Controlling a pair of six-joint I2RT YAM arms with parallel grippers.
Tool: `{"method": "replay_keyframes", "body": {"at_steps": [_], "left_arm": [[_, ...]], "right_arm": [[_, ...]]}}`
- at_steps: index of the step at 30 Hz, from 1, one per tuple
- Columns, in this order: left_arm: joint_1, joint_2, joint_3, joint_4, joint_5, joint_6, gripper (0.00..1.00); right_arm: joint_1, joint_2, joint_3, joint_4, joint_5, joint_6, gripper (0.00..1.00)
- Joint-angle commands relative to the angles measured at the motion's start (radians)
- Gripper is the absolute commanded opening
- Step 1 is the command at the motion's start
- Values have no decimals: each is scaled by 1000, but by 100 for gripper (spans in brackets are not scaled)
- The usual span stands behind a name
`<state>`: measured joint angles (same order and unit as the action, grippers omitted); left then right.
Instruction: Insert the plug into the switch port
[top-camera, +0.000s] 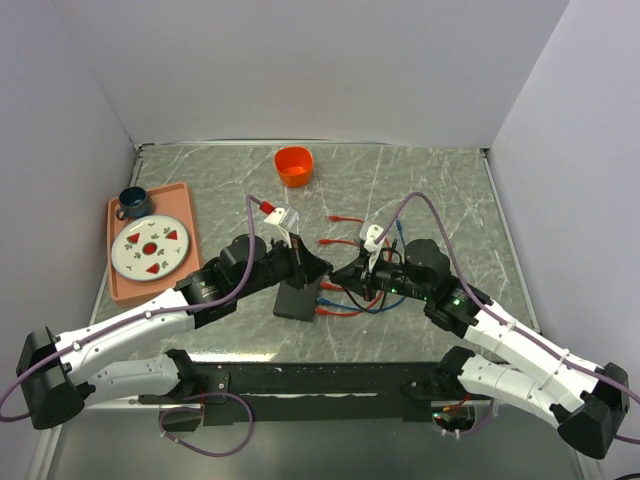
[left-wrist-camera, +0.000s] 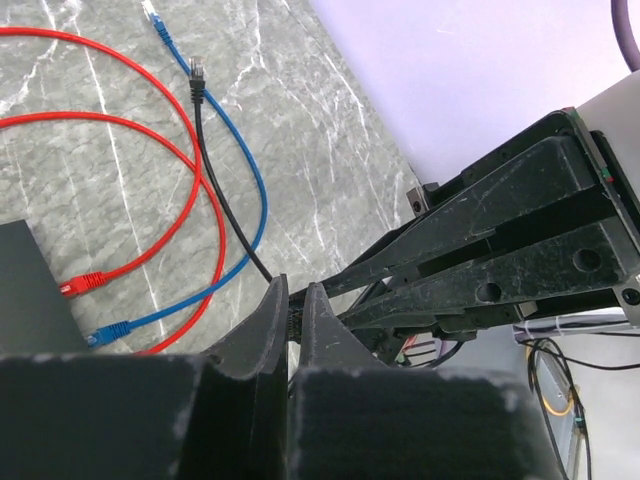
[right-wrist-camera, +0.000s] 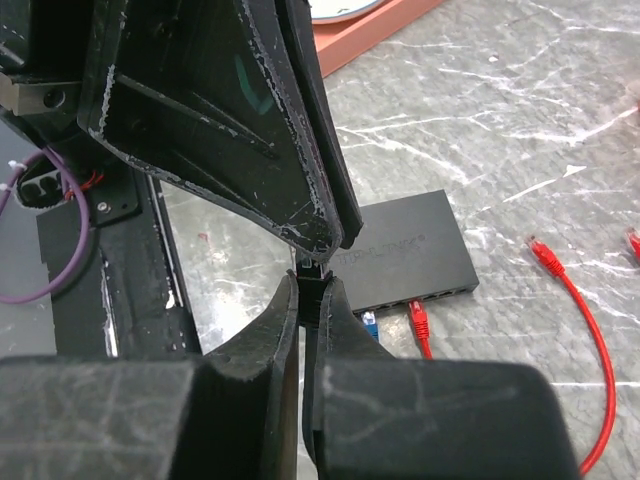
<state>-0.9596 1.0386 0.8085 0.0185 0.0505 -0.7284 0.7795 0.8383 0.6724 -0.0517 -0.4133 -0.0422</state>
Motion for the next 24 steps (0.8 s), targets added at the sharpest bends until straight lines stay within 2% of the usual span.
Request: {"method": "replay_keyframes", "body": {"at_steps": [1, 2, 4, 7, 11, 16, 20, 24], "left_arm": [[-10, -20, 46, 20, 9, -16, 30], [-8, -18, 50, -3, -4, -13, 50], [-8, -12, 69, -52, -47, -9, 81], [8, -8, 89, -140, -158, 0, 98], [117, 6, 84, -193, -132, 15, 99], [258, 37, 17, -219, -91, 50, 99], [369, 145, -9, -241, -36, 70, 99], [404, 251, -57, -152, 15, 69, 99]], "right_arm": [[3, 8, -4, 49, 53, -7, 0], [1, 10, -4, 43, 59, -11, 0], [1, 13, -8, 24, 80, -28, 0], [0, 33, -23, 12, 120, -57, 0], [-8, 61, -53, 15, 203, -85, 0], [-39, 120, -80, 49, 229, -100, 0], [-42, 270, -5, -31, 260, -96, 0], [-43, 418, 108, -123, 280, -99, 0]]}}
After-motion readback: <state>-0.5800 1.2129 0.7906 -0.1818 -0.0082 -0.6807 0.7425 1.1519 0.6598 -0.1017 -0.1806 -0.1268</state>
